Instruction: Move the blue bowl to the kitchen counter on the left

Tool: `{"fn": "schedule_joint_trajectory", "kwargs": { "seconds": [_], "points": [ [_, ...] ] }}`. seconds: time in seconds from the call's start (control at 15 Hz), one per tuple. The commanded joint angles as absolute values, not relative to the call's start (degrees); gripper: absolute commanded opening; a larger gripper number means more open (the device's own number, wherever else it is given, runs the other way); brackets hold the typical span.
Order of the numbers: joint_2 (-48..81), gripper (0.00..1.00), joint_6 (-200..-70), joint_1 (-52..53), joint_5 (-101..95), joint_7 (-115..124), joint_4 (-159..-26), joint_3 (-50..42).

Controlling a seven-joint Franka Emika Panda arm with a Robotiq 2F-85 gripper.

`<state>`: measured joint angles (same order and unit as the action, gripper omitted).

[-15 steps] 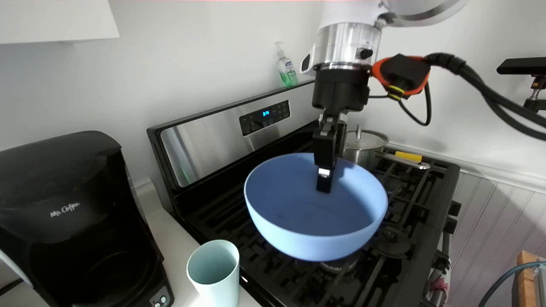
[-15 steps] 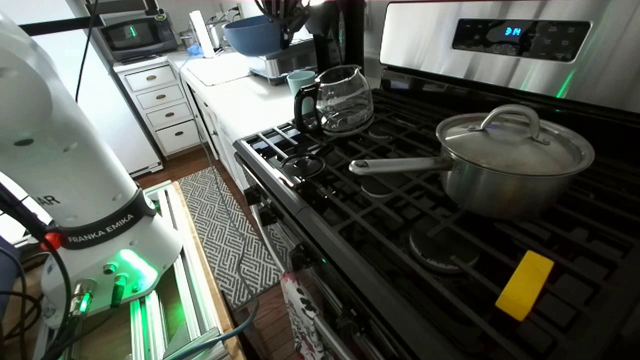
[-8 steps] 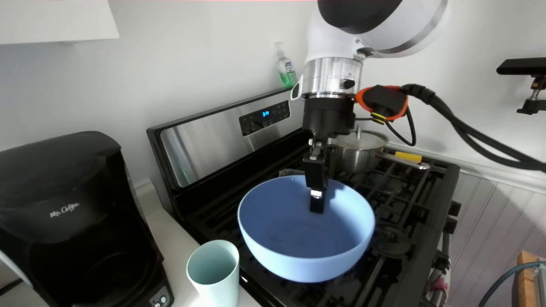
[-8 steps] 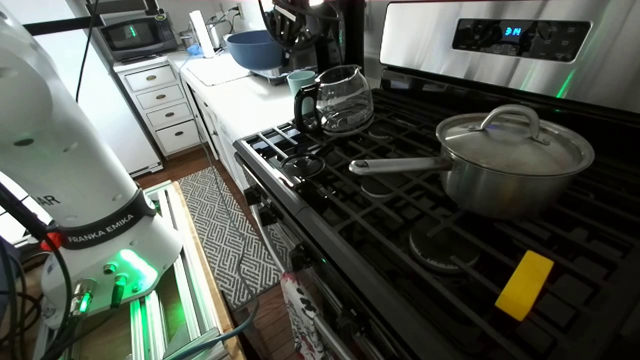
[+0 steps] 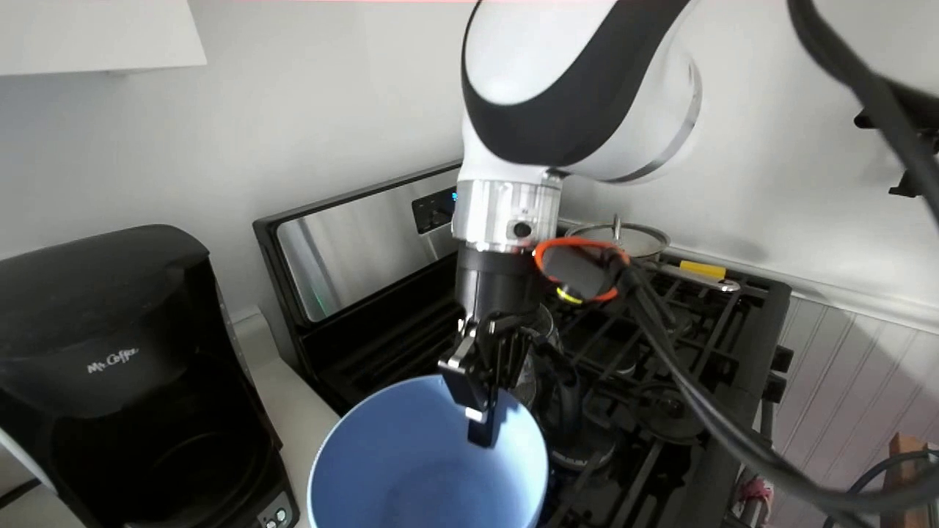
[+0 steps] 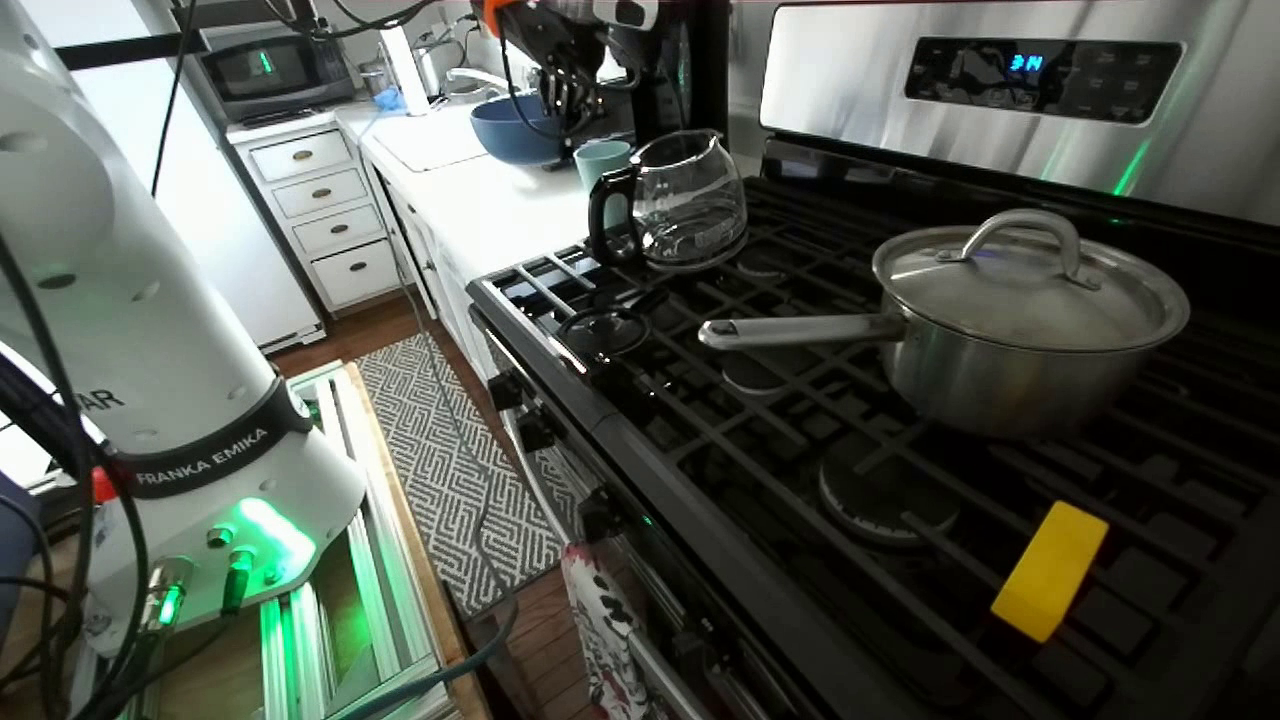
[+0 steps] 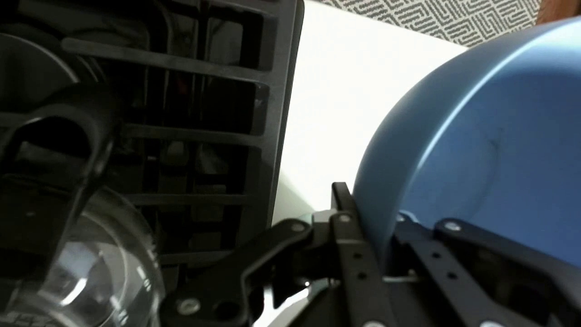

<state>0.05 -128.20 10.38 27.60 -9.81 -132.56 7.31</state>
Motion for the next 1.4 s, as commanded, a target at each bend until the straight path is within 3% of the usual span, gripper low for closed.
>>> {"fn": "schedule_joint_trajectory", "kwargs": {
  "seconds": [0.0,0.73,1.33],
  "points": [
    [5.1,0.02,-125.7,10.8,27.8,-9.3,-129.2,9.4],
    [11.1,0.02,-124.2,11.9,23.3,-12.3,-128.6,13.8],
    [19.1,0.02,-142.3,13.3,22.2,-7.0,-128.4,15.7]
  ]
}}
